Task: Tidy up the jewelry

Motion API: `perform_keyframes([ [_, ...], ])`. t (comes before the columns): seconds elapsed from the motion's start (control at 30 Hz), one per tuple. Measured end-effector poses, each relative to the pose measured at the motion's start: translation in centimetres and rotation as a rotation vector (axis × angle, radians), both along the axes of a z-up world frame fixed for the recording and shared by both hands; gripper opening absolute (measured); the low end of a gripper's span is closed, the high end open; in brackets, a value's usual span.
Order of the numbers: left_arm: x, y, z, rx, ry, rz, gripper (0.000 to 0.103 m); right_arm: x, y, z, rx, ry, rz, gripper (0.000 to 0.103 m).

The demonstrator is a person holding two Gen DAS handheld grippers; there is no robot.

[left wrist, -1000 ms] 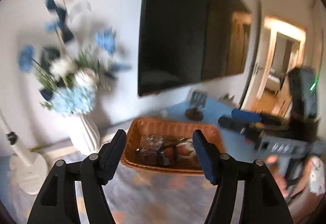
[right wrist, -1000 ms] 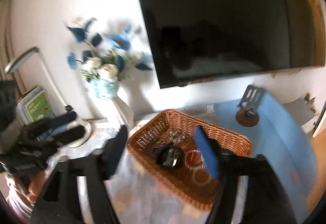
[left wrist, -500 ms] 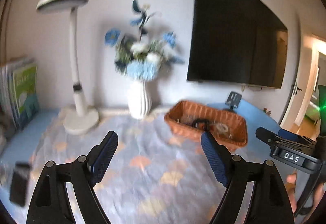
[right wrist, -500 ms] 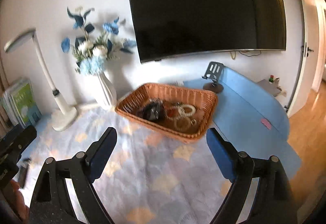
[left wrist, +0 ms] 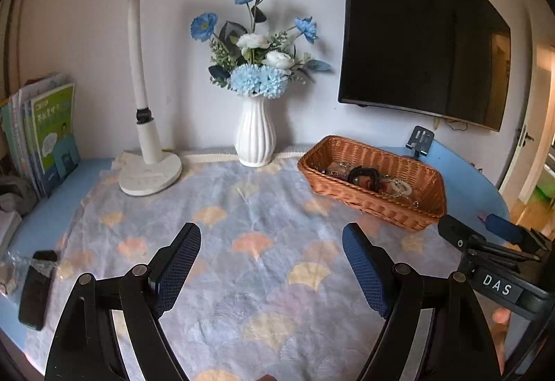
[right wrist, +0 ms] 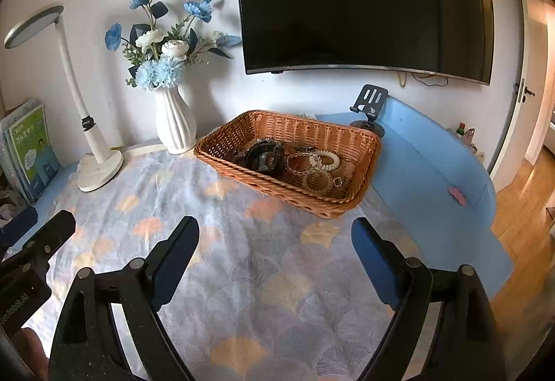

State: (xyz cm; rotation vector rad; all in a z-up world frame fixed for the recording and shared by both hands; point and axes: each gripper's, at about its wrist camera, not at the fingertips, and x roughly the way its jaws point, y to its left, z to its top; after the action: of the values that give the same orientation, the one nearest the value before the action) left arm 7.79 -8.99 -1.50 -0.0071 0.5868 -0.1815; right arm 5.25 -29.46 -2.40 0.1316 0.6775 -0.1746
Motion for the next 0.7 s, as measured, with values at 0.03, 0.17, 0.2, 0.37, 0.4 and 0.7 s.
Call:
perform_keyframes([
  [0.03, 0.04, 0.02, -0.1, -0.005, 0.003, 0.004, 0.085, -0.03, 0.03, -0.1, 0.0, 0.004, -0.002, 0.091],
  [0.17, 0.22, 0.17, -0.45, -0.009, 0.018, 0.012, 0.085, -0.11, -0.07, -0.22, 0.001, 0.013, -0.007, 0.091],
  [0.2, 0.19, 0.25, -0.44, -0.011, 0.019, 0.009, 0.085, -0.12, -0.08, -0.2, 0.001, 0.014, -0.009, 0.091],
  [0.37, 0.11, 0.26, -0.39, -0.016, 0.015, 0.007, 0.085, 0.08, -0.1, -0.31, 0.002, 0.028, -0.013, 0.091],
  [0.4, 0.07, 0.26, -0.36, -0.014, 0.015, 0.009, 0.085, 0.09, -0.06, -0.34, 0.002, 0.031, -0.016, 0.091],
  [0.7, -0.18, 0.32, -0.3, -0.017, 0.022, 0.01, 0.085, -0.17, 0.07, -0.16, -0.003, 0.026, -0.026, 0.091],
])
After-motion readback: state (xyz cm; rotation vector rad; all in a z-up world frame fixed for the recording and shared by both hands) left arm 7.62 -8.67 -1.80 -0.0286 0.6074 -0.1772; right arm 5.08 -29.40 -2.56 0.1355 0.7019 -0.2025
